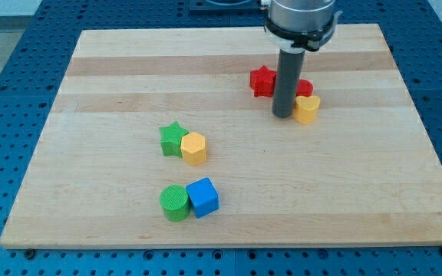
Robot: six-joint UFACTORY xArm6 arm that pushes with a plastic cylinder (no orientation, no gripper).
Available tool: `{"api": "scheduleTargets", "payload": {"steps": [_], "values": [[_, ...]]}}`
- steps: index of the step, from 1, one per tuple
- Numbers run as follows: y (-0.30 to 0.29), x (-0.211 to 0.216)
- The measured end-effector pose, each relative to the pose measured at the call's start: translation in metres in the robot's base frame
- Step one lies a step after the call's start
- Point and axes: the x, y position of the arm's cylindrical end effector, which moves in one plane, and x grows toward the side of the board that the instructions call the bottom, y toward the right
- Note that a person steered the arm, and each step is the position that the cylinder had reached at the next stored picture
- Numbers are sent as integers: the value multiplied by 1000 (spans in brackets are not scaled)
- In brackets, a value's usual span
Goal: Move the green star to the red star
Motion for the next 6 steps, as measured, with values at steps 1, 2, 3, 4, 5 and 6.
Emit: {"api": "scheduleTargets", "payload": {"steps": [1,2,3,4,5,6], "values": [[-46,13],[-103,13],[-151,9],[-197,10],[-235,30],[-247,63]]}}
